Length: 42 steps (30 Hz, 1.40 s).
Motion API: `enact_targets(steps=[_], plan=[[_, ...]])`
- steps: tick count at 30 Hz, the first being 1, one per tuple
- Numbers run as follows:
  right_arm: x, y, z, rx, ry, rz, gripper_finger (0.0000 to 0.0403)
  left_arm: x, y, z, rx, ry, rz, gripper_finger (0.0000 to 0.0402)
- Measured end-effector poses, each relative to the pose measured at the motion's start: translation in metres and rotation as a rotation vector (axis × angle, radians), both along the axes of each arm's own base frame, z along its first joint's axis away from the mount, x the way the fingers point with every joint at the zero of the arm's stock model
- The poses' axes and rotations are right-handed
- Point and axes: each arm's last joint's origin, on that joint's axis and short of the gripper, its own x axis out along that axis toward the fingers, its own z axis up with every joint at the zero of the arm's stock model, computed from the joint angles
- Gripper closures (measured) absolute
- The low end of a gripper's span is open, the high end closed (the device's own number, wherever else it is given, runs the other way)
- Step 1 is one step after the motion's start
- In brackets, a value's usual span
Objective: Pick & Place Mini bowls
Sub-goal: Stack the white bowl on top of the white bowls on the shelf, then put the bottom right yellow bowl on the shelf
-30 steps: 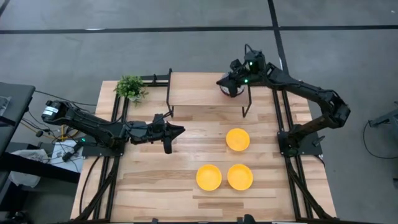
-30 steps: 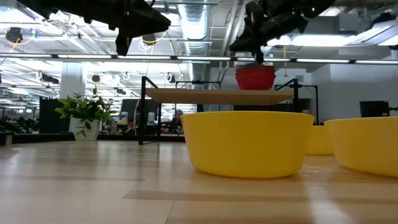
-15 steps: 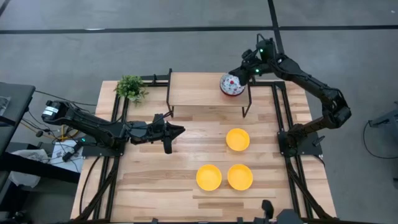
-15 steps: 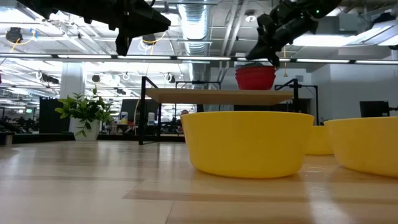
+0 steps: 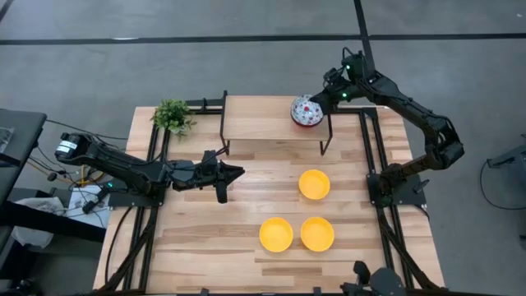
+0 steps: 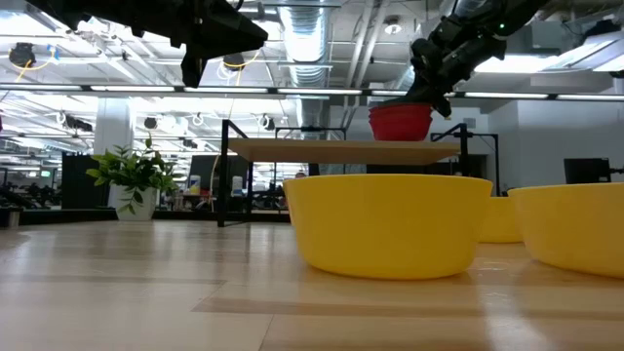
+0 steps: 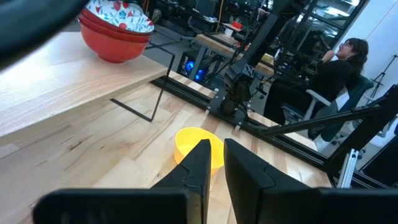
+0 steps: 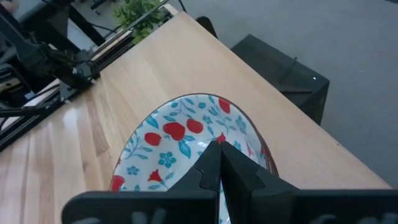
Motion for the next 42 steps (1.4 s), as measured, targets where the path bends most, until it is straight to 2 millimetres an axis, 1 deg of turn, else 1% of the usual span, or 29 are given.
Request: enact_targets(steps=[8, 16, 19, 21, 24, 27, 29, 32, 35, 38, 42], plan=[[-0.008, -0.004, -0.002, 0.014, 0.024, -0.021, 0.0403, 0.000, 0.000, 0.000, -0.001, -0.005, 0.000, 0.0357], [-0.008, -0.002, -0.002, 0.021, 0.012, 0.003, 0.0403, 0.000, 0.000, 0.001, -0.002, -0.007, 0.000, 0.0357], [-0.007, 0.000, 0.003, 0.039, -0.033, 0.048, 0.0403, 0.000, 0.000, 0.001, -0.002, -0.007, 0.002, 0.0357], [-0.007, 0.006, 0.012, 0.027, -0.053, 0.071, 0.0403, 0.000, 0.000, 0.001, -0.002, -0.007, 0.002, 0.0357], [-0.009, 0.027, 0.028, 0.009, -0.065, 0.106, 0.0403, 0.000, 0.001, 0.001, -0.002, -0.007, 0.003, 0.0357], [-0.013, 0.062, 0.040, 0.053, -0.038, 0.158, 0.0403, 0.000, 0.001, 0.001, -0.001, -0.007, 0.003, 0.0357], [-0.016, 0.092, 0.045, 0.102, 0.023, 0.182, 0.0403, 0.000, 0.001, 0.001, -0.002, -0.007, 0.003, 0.0357], [-0.022, 0.135, 0.047, 0.172, 0.168, 0.171, 0.0403, 0.000, 0.001, 0.001, 0.001, -0.006, 0.003, 0.0357], [-0.031, 0.171, 0.047, 0.254, 0.296, 0.109, 0.0403, 0.000, 0.001, 0.001, 0.002, -0.006, 0.004, 0.0357], [-0.038, 0.198, 0.045, 0.378, 0.356, 0.070, 0.0403, 0.000, 0.001, 0.001, 0.002, -0.006, 0.004, 0.0357], [-0.043, 0.225, 0.037, 0.489, 0.407, 0.050, 0.0403, 0.000, 0.001, 0.001, 0.002, -0.005, 0.004, 0.0357]])
